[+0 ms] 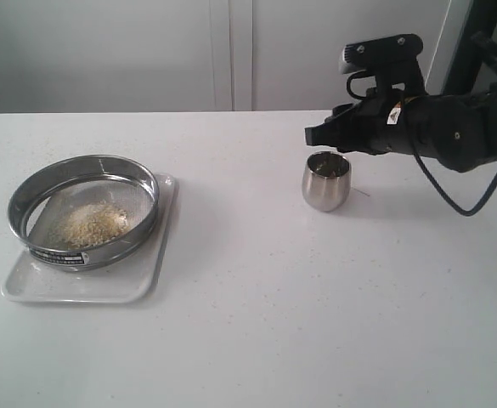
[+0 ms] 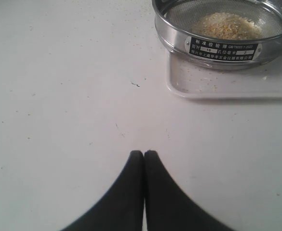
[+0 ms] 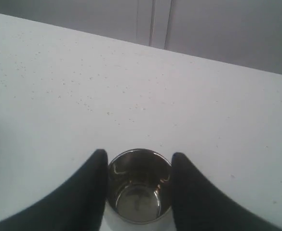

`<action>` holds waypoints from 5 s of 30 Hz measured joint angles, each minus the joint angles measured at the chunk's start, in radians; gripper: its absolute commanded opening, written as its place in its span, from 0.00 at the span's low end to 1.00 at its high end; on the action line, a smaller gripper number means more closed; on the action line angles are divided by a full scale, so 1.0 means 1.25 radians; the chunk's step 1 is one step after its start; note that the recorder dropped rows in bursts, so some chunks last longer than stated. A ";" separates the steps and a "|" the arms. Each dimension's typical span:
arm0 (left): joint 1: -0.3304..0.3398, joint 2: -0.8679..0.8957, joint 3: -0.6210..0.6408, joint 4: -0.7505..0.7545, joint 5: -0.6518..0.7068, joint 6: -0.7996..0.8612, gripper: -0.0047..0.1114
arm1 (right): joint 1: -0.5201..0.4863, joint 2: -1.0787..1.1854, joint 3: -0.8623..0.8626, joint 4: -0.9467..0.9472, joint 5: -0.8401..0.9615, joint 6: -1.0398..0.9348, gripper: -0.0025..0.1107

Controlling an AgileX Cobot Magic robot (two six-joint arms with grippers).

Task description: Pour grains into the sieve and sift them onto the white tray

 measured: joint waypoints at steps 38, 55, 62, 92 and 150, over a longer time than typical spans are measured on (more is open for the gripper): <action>0.000 0.000 0.000 0.000 0.000 0.000 0.04 | 0.000 -0.186 0.000 0.019 0.608 0.009 0.02; 0.000 0.000 0.000 0.000 0.000 0.000 0.04 | -0.115 -0.287 0.000 0.149 0.774 -0.111 0.02; 0.000 0.000 0.000 0.000 0.000 0.000 0.04 | -0.179 -0.325 0.000 0.161 0.789 -0.109 0.02; 0.000 0.000 0.000 0.000 0.000 0.000 0.04 | -0.194 -0.426 0.000 0.116 0.802 -0.094 0.02; 0.000 0.000 0.002 -0.002 -0.368 0.115 0.04 | -0.194 -0.426 0.000 0.116 0.802 -0.093 0.02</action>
